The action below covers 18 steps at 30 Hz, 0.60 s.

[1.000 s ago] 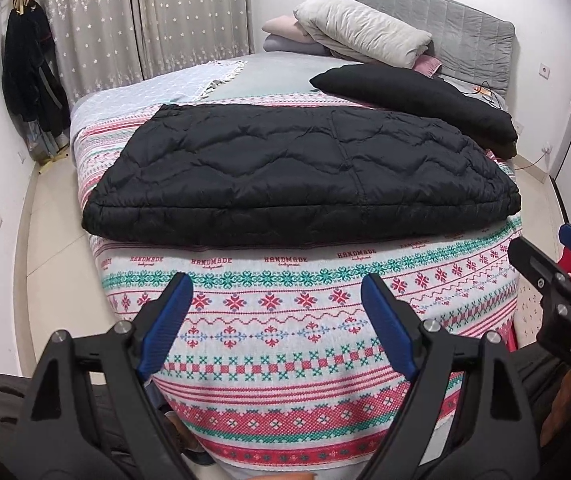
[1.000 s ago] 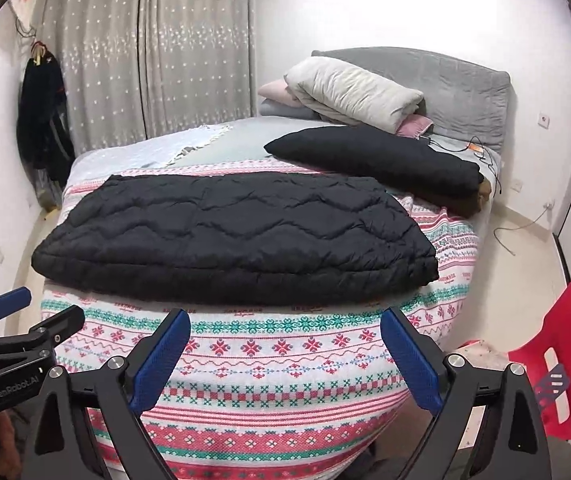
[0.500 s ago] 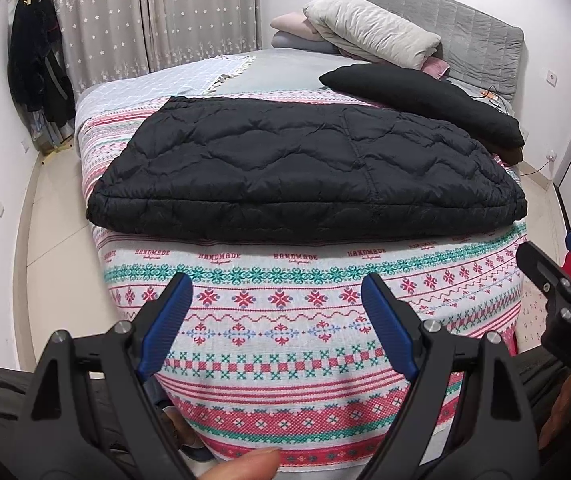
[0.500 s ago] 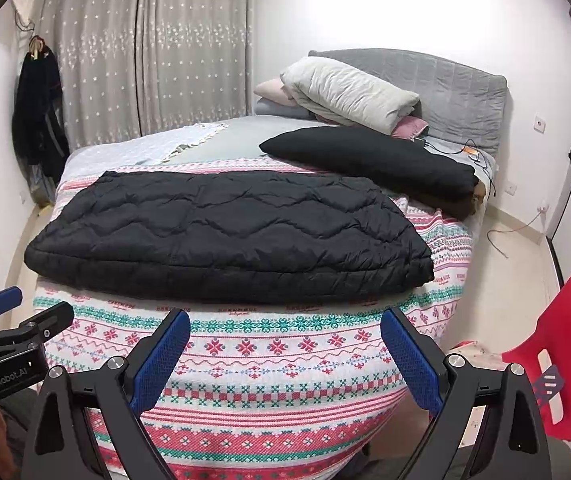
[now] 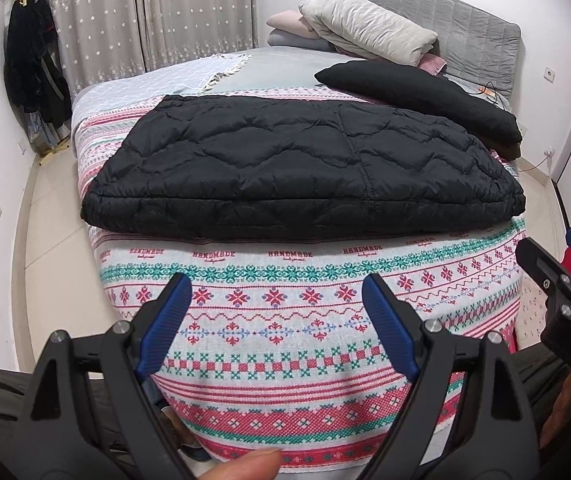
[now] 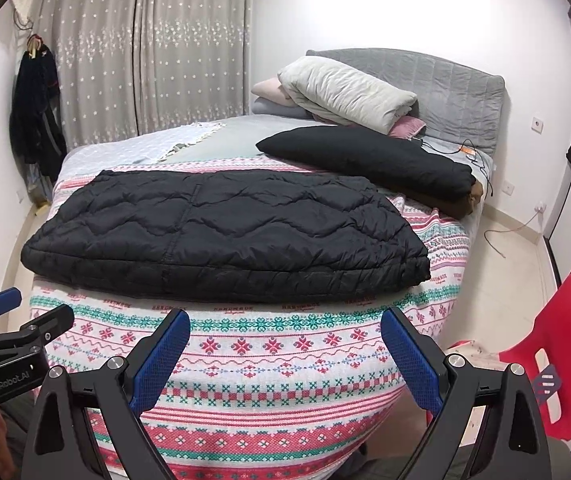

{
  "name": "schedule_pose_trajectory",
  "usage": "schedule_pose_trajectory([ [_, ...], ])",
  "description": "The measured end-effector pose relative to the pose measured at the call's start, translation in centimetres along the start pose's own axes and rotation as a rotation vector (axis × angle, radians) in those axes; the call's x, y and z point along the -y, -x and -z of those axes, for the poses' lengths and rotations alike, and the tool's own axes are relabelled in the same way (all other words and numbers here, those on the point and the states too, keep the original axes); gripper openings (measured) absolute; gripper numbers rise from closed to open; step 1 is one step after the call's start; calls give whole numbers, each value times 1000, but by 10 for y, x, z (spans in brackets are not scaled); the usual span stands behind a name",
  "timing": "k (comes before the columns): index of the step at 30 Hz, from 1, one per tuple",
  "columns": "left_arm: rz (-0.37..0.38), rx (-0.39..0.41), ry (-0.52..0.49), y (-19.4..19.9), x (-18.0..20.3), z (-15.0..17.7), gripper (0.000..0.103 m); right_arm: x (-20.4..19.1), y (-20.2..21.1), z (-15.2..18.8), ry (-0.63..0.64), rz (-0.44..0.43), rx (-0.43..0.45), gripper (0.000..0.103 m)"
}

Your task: Fold large clothes

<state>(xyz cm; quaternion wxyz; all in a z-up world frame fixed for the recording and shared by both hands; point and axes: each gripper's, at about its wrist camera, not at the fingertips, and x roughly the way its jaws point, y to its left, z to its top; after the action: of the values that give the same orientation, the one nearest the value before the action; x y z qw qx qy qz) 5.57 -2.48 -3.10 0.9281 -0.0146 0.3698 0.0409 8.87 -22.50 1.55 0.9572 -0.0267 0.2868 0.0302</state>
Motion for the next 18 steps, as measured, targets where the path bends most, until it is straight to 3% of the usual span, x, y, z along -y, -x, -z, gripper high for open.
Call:
schedule_pose_trajectory([
  [18, -3, -7, 5, -1, -3, 1, 94, 1, 0, -1, 4, 11, 1, 97],
])
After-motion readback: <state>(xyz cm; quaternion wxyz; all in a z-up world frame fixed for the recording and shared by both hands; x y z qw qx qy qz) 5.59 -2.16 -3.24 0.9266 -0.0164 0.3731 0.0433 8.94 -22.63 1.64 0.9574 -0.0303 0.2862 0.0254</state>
